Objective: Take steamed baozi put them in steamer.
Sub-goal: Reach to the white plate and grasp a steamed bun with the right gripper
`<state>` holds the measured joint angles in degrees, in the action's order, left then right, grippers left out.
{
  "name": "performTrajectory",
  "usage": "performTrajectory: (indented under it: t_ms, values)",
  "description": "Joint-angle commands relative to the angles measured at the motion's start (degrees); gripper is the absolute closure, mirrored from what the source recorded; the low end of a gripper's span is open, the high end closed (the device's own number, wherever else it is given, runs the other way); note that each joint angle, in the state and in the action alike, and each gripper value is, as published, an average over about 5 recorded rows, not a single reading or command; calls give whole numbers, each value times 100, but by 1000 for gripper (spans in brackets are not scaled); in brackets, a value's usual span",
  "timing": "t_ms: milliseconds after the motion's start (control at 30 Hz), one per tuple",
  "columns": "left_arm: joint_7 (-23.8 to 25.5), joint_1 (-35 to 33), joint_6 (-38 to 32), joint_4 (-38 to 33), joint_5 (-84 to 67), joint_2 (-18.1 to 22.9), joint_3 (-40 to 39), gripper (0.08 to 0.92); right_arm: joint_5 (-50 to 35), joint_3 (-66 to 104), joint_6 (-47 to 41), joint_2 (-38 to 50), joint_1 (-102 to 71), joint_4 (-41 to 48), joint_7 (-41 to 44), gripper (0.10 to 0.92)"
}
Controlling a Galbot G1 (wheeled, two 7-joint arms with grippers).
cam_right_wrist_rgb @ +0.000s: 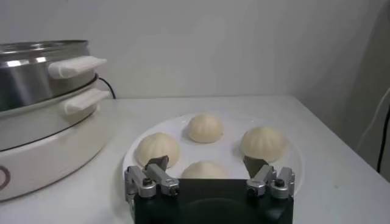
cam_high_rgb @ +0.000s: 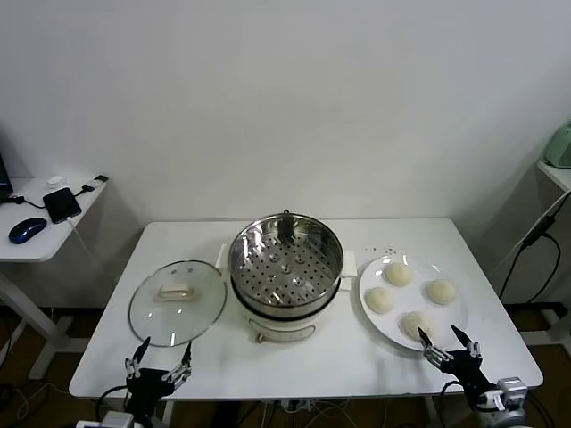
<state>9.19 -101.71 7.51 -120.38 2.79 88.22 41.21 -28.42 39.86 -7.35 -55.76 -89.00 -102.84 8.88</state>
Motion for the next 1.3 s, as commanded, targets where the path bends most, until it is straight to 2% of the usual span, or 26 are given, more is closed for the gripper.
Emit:
performTrajectory:
  t_ms: [33, 133, 400, 533, 700, 800, 967, 1133, 1300]
  values:
    - [-15, -21, 23, -2, 46, 23, 68, 177, 576, 234, -288, 335, 568, 113, 474, 203]
    - [-32, -25, 27, 8, 58, 51, 96, 177, 1202, 119, -479, 763, 1314, 395, 1012, 202]
    - [-112, -78, 16, -52, 109, 60, 112, 177, 3106, -1111, -699, 2173, 4037, 1716, 3542, 203]
    - [-123, -71, 21, -95, 125, 98, 121, 177, 4277, -2472, -292, 2399, 5815, 2493, 4764, 202]
    - [-150, -87, 18, -125, 131, 146, 147, 177, 5139, -4260, 423, 2218, 7599, 3079, 6031, 203]
    - [-189, -107, 16, -80, 132, 176, 151, 177, 5390, -5206, 822, 1871, 8350, 3471, 6394, 203]
    - [-221, -198, 8, -81, 133, 206, 169, 177, 5782, -5793, 1628, 952, 8954, 4536, 6840, 203]
    - [-219, -216, 20, -70, 130, 217, 247, 177, 6017, -5998, 1742, 499, 8941, 4983, 7178, 203]
    - [-210, -195, 28, -14, 119, 209, 311, 177, 6335, -5561, 1803, 103, 8560, 5428, 6962, 203]
